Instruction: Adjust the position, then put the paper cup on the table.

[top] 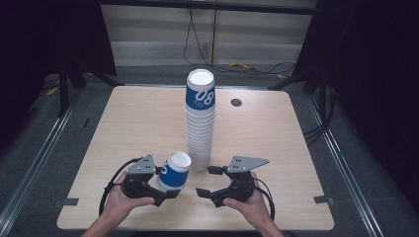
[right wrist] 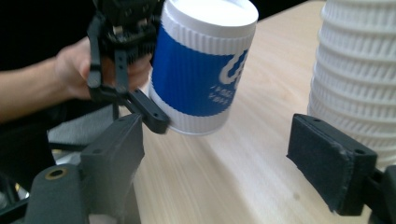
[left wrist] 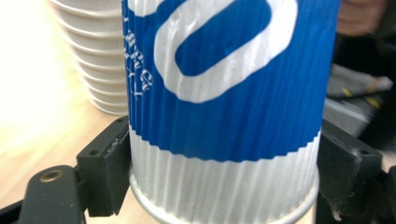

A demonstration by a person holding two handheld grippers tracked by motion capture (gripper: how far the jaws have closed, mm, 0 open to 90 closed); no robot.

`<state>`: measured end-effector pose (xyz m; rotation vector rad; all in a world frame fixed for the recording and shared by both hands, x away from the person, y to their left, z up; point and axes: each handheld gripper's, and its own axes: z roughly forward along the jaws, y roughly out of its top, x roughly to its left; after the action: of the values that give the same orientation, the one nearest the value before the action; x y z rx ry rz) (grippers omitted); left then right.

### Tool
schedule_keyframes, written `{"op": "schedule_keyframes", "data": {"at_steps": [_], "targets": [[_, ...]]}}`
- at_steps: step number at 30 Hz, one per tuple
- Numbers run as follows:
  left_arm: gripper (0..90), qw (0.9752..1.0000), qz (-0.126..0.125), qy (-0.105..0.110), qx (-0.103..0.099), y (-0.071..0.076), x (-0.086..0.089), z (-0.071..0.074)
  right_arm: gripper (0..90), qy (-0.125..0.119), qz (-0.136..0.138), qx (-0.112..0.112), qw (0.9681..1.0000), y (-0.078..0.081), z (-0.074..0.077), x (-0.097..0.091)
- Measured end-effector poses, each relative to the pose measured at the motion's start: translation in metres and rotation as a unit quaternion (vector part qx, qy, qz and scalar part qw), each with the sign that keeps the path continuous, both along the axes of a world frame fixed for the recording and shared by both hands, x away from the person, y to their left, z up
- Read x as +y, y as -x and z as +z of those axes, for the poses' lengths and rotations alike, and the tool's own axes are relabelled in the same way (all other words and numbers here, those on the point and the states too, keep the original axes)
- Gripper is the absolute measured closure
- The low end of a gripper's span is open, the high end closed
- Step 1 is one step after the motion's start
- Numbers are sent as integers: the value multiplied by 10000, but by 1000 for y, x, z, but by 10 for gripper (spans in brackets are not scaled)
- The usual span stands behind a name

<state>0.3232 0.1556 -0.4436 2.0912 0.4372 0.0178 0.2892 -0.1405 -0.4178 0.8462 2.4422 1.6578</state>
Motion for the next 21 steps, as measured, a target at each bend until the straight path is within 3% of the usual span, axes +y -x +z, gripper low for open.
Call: {"op": "schedule_keyframes", "data": {"at_steps": [4, 7, 11, 16, 21], "targets": [[175, 10000, -26, -69, -10, -1, 2, 2, 204, 52, 26, 70, 10000, -1, -4, -3], [175, 9993, 0, -370, -111, 0, 0, 1, 205, 118, 20, 78, 9999, -3, -5, -5], [176, 9978, 44, -667, -2, -1, -3, -3, 198, 247, 15, 98, 9996, -5, -8, -7], [176, 9970, -100, -758, 130, 0, -6, -7, 188, 340, 143, 191, 9991, -10, -9, -5], [177, 9965, -167, -815, 104, 1, -8, -5, 194, 479, 303, 263, 9980, -18, -11, 0]]}}
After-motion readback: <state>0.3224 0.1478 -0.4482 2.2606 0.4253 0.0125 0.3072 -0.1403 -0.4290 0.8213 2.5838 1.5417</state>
